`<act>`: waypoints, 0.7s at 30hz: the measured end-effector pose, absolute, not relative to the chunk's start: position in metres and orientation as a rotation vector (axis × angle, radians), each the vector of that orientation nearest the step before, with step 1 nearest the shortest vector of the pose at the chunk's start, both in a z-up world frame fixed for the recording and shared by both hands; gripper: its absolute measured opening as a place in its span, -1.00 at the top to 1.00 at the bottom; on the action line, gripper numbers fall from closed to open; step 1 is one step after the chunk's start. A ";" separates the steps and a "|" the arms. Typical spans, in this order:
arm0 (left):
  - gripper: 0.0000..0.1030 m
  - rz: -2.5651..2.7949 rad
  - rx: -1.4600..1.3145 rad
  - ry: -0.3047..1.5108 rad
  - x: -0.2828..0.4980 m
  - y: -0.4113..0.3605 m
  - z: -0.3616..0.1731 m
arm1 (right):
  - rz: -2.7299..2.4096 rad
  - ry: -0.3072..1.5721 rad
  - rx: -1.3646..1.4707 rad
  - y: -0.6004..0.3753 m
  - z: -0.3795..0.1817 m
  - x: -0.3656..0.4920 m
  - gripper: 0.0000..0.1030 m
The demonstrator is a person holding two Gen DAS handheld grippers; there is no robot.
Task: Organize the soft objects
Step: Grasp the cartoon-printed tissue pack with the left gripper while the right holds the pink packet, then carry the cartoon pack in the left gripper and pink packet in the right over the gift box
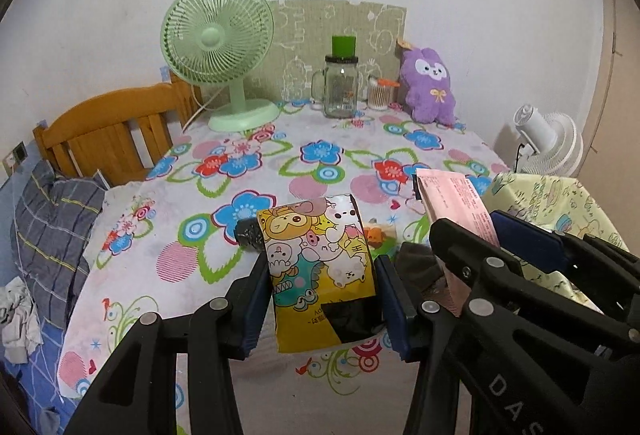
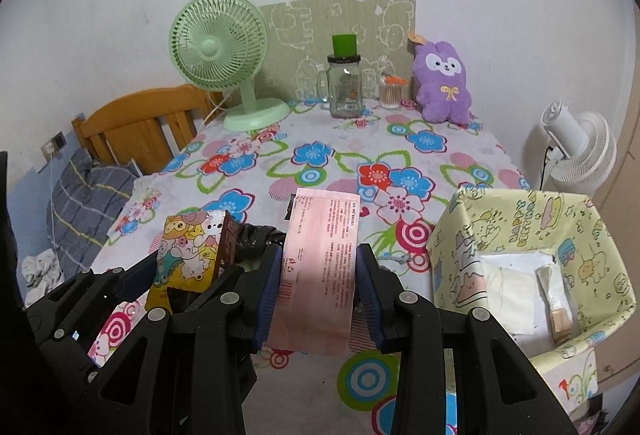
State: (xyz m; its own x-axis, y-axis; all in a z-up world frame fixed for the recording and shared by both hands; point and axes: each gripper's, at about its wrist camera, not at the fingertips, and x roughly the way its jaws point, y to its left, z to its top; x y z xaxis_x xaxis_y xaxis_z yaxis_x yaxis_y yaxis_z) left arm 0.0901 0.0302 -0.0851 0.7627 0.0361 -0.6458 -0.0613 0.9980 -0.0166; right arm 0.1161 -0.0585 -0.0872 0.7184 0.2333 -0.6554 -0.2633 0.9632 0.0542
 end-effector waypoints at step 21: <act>0.00 0.051 -0.043 0.630 0.067 0.009 -0.049 | 0.315 0.649 -0.044 -0.078 -0.047 0.094 0.21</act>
State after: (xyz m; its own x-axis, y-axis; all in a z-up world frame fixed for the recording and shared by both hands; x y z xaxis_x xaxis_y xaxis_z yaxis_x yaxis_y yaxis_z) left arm 0.0669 0.0091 -0.0492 0.8070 0.0344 -0.5895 -0.0607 0.9978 -0.0249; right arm 0.0938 -0.0785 -0.0471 0.7509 0.2747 -0.6006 -0.3020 0.9516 0.0577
